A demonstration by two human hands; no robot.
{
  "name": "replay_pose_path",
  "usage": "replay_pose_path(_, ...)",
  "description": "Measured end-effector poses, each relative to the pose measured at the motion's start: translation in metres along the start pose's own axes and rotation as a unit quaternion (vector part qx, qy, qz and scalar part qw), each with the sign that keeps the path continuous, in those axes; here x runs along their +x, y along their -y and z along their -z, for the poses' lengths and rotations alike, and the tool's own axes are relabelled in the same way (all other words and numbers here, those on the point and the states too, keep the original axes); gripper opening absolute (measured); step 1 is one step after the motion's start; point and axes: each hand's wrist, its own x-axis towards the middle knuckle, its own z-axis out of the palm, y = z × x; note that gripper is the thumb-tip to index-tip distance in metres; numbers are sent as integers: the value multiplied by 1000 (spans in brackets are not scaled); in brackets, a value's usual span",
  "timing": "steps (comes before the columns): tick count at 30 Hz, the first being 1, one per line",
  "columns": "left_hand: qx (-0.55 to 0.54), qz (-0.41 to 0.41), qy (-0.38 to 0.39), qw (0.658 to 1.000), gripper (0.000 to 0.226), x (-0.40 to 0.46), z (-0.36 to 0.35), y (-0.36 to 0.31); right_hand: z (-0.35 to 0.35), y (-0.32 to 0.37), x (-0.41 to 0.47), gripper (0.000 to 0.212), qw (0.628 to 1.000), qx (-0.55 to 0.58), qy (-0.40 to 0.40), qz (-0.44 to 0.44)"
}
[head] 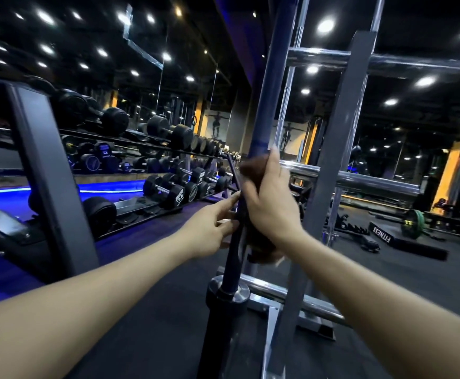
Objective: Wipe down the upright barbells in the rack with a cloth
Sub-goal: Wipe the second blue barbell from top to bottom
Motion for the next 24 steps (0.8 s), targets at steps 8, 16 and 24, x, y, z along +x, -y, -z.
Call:
replay_pose_path(8,-20,-10,-1,1000,53,3,6,15,-18,-7,-5,70,996,60,-66,21)
replay_pose_path(16,-20,16,-11,1000,51,-3,2,6,-5,-7,-2,71,999,29,-16,13)
replay_pose_path(24,-8,-18,-9,1000,52,-5,3,24,-31,-19,-31,73,996,55,-65,27)
